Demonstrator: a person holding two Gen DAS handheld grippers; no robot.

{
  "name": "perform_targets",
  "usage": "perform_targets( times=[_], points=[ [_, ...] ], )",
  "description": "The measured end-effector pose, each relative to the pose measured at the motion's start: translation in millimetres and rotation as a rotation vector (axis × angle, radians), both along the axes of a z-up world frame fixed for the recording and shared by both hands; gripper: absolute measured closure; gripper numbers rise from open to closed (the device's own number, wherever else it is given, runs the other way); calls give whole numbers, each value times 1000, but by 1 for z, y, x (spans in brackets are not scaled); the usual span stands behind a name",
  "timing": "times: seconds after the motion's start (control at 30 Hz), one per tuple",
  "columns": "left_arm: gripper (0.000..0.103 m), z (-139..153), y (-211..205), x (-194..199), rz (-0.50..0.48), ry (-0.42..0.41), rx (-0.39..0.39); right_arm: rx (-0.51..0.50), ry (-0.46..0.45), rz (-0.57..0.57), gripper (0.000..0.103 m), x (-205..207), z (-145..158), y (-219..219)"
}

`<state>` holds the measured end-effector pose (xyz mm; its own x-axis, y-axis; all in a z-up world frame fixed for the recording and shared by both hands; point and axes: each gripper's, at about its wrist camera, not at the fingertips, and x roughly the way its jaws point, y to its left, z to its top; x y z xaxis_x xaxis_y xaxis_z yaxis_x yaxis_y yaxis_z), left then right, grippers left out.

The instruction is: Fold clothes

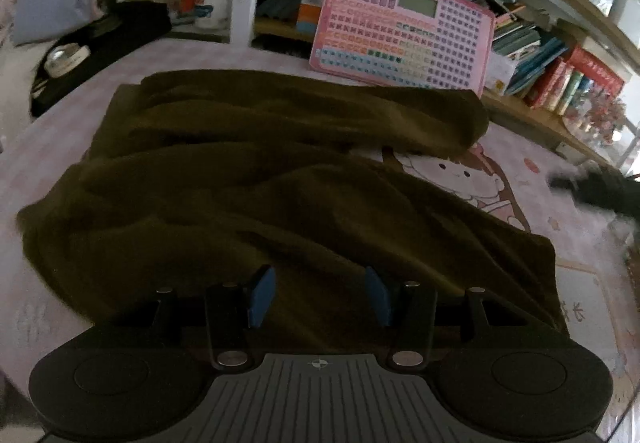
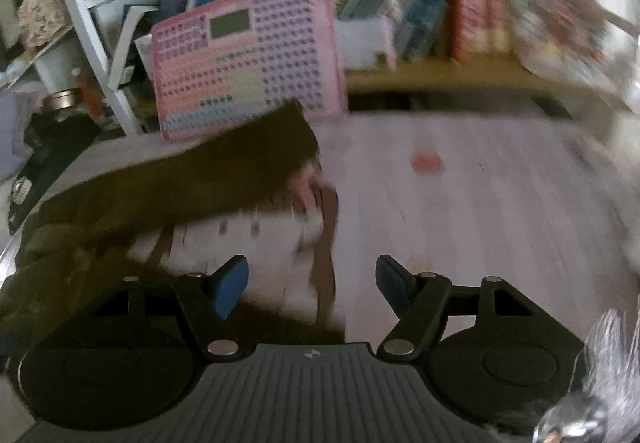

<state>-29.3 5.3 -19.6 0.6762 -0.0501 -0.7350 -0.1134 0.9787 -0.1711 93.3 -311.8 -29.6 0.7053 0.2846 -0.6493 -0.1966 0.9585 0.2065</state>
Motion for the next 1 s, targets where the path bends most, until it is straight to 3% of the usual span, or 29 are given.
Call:
perform_targets(
  times=[0.2,0.4,0.47,0.5,0.53,0.57,0.67,0.77,0.83,0.9,1.0],
  points=[
    [52,4,-8,-41,140,47,45,-10,-28,174,34,107,-5,20],
    [52,9,4,-76,331,82,59,57,37,161,35,185,-23,30],
    [52,11,3,-78,346,82,64,95,63,154,44,197,-27,33],
    [52,12,1,-77,344,79,65,107,86,167,54,199,-27,34],
    [52,13,0,-76,342,76,66,120,108,179,87,201,-28,35],
    [52,13,-3,-73,335,70,68,132,131,192,97,203,-28,37],
    [52,14,-8,-64,315,57,72,260,112,332,98,180,3,31],
    [52,11,-13,-57,304,65,69,617,82,510,98,145,53,8],
    [52,11,-17,-53,292,68,75,771,-5,566,98,128,85,-5],
    [52,13,-21,-50,274,62,89,774,-109,526,98,123,109,-9],
    [52,17,-26,-52,264,49,113,615,-175,368,98,144,111,1]
  ],
)
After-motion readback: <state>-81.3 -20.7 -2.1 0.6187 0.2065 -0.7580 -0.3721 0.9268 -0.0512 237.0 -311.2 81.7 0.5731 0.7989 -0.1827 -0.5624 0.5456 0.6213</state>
